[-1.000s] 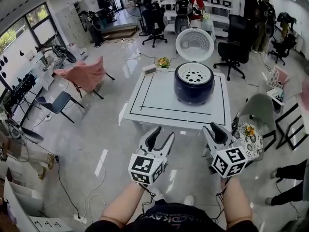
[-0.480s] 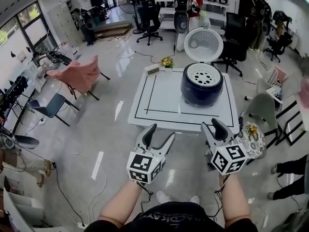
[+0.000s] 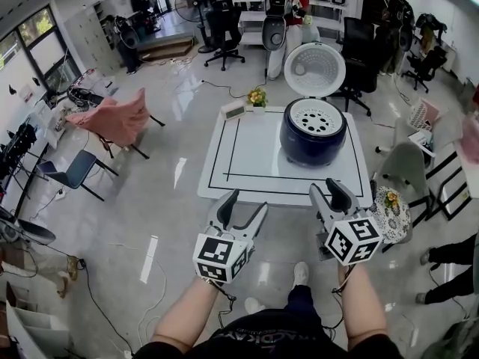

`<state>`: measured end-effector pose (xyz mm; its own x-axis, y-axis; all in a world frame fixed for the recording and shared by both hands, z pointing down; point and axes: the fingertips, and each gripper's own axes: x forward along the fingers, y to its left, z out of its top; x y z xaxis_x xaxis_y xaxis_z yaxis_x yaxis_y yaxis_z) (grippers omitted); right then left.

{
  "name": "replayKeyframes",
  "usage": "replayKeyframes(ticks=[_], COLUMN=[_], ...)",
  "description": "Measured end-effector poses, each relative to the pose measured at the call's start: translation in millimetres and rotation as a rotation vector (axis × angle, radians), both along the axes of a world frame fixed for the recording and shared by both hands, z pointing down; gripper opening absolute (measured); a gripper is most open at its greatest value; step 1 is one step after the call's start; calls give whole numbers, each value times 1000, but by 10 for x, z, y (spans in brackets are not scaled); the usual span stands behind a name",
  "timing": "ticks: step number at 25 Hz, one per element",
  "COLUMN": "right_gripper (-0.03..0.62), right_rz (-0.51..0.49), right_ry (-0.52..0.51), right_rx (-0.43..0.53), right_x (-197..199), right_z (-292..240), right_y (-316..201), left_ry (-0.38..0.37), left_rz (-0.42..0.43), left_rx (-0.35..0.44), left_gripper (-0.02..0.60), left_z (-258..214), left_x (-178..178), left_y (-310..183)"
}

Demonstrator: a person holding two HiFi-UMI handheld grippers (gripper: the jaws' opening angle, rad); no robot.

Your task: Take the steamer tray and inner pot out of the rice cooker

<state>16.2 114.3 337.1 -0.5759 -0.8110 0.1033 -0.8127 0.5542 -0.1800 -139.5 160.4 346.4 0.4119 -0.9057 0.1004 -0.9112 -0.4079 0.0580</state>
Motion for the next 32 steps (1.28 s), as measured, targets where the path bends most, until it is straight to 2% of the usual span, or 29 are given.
replayKeyframes(ticks=[8, 32], right_gripper=[172, 172], right_rz=[-20, 22], right_ry=[-12, -27], right_rx=[-4, -61], right_x=[150, 1349], right_z=[21, 196], right_y=[-485, -2714], left_ry=[6, -32], left_rz=[-38, -32], left_rx=[-4, -26], left_gripper=[287, 287], left_z=[30, 52], left_x=[107, 1208], left_y=[-410, -2597])
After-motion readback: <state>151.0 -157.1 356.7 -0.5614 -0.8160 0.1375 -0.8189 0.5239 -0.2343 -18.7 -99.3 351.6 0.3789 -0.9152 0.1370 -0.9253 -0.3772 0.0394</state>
